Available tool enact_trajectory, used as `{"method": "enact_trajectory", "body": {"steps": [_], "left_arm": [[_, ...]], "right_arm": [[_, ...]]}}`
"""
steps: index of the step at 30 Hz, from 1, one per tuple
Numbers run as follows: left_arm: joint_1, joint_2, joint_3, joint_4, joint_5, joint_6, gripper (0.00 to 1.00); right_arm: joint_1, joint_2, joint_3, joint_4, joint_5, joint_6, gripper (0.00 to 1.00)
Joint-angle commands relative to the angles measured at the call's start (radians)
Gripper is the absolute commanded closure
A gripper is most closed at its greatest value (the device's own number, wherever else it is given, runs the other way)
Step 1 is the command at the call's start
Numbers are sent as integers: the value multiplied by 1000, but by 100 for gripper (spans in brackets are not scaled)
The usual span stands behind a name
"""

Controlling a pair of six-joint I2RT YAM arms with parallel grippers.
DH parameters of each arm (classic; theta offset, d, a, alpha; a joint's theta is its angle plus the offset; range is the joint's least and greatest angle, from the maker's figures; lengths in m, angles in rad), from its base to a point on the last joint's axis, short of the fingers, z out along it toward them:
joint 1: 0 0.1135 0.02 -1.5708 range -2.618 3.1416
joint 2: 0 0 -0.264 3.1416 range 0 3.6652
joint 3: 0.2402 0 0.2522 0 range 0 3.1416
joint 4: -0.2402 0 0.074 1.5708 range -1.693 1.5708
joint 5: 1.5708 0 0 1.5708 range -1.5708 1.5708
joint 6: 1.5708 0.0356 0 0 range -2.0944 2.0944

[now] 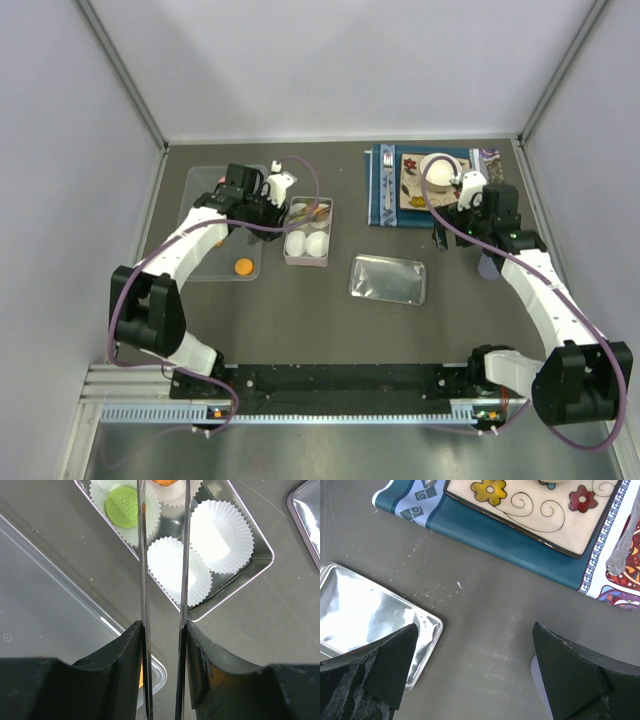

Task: Pack the cookies

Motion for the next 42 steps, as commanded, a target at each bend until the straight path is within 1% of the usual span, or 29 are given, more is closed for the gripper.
{"method": "enact_trajectory", "body": {"steps": [1, 13, 28, 34, 37, 40, 42], "left_arm": [[-10, -7, 46, 47, 4, 9, 58], [-10, -32, 39, 43, 7, 12, 51], [-10, -135, 42, 23, -13, 12, 52], [-2, -191, 29, 3, -71, -8, 53], [19, -233, 26, -44, -58, -3, 53], [65, -280, 19, -92, -33, 14, 53], [134, -299, 18, -123, 11, 26, 54]], "right_arm": [[14, -10, 47, 21, 5, -6, 1], [13, -10, 46, 21, 5, -6, 1], [13, -7, 47, 21, 4, -5, 1], [13, -9, 47, 21, 1, -5, 1], [14, -10, 47, 21, -2, -3, 1], [13, -10, 47, 20, -7, -3, 1], [14, -10, 49, 21, -8, -2, 1]]}}
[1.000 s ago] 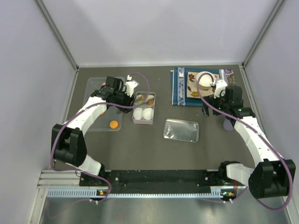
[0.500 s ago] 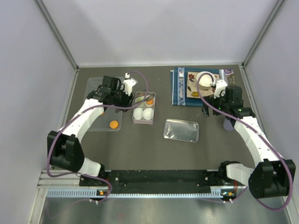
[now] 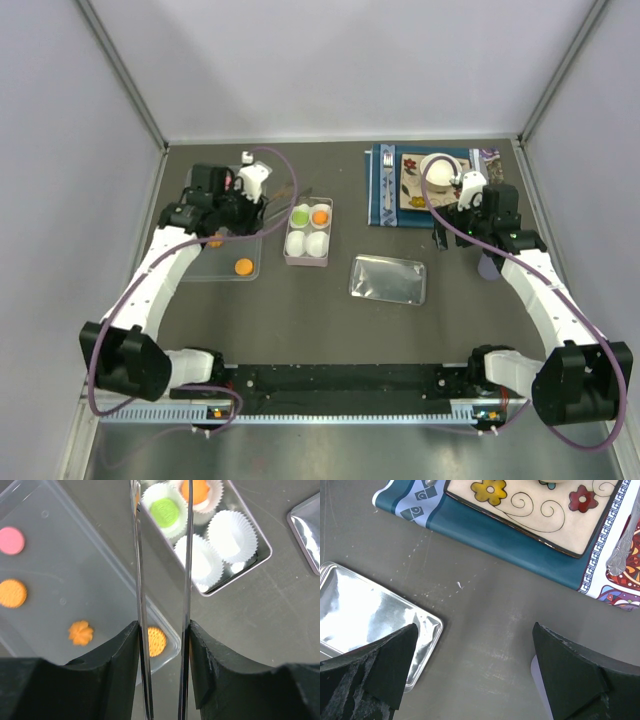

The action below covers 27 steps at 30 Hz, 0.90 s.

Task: Pack the cookies

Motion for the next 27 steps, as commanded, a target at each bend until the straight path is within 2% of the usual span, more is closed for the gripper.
{"method": "enact_trajectory", "body": {"steps": [1, 5, 13, 19, 27], "left_arm": [[116, -87, 19, -66, 75, 27, 54], [310, -127, 10, -128, 126, 76, 55], [554, -141, -34, -162, 157, 163, 55], [639, -119, -79, -120, 120, 185, 55], [644, -51, -122, 17, 22, 142, 55]], "right_arm": [[13, -10, 49, 20, -9, -2, 1], [16, -9, 50, 20, -15, -1, 1], [14, -7, 53, 17, -28, 2, 1], [16, -12, 55, 14, -32, 4, 1], [16, -15, 55, 15, -32, 4, 1]]}}
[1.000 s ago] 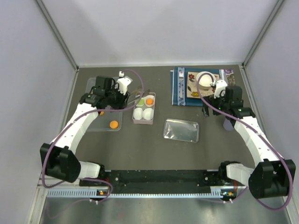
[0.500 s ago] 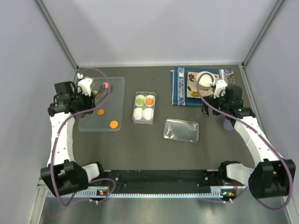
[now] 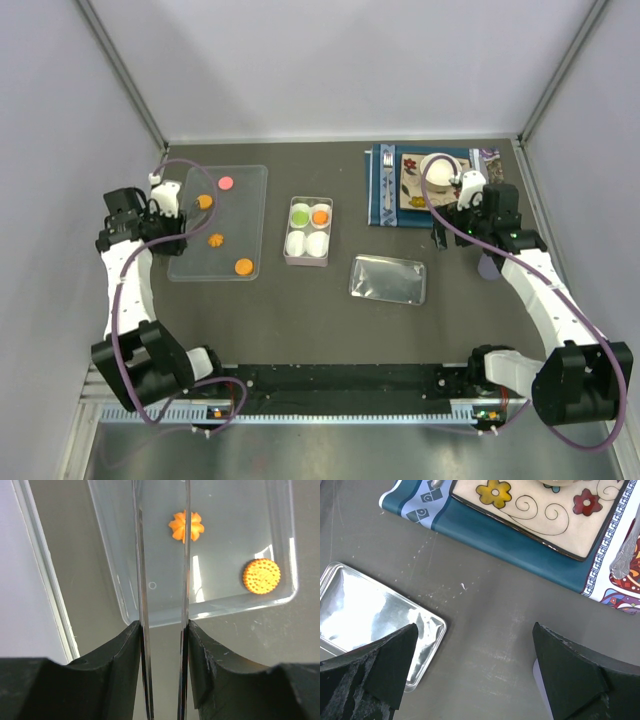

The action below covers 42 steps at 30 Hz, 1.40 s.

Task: Pack the cookies

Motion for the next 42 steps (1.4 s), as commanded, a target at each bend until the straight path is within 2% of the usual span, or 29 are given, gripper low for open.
{"method": "enact_trajectory", "body": {"steps": [1, 14, 42], "left_arm": [[4, 39, -13, 137, -46, -19, 55], [3, 170, -5, 263, -104, -42, 55], [-6, 346, 85, 281, -37, -31, 54]], "right_arm": [[16, -15, 52, 16, -12, 2, 1], [16, -12, 52, 16, -9, 0, 1], [16, 7, 54, 16, 6, -6, 1]]}}
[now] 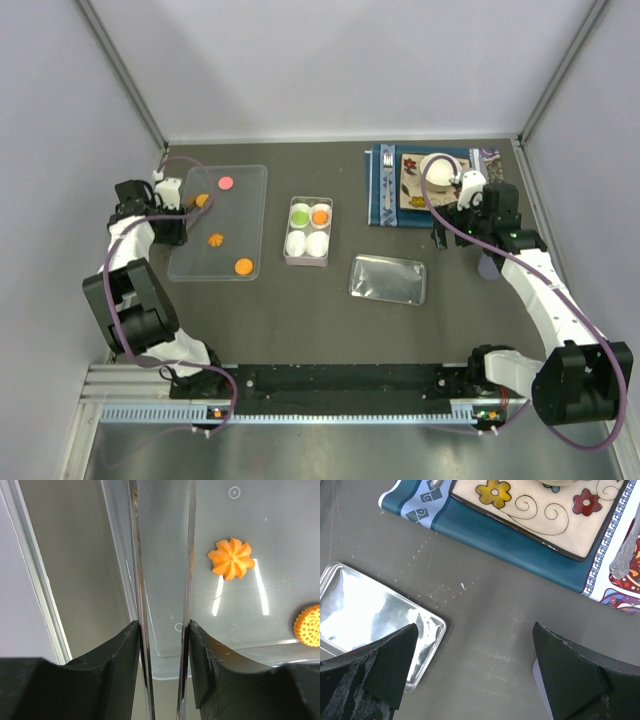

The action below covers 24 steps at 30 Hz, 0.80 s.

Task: Pack the cookies

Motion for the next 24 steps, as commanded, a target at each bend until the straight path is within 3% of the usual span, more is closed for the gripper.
{"method": "enact_trajectory", "body": {"steps": [1, 24], "left_arm": [[-8, 16, 54, 41, 27, 1, 54], [-22, 96, 123, 36, 1, 9, 52]], "right_arm": [[16, 8, 52, 16, 6, -5, 1], [16, 14, 52, 15, 17, -8, 1]]}}
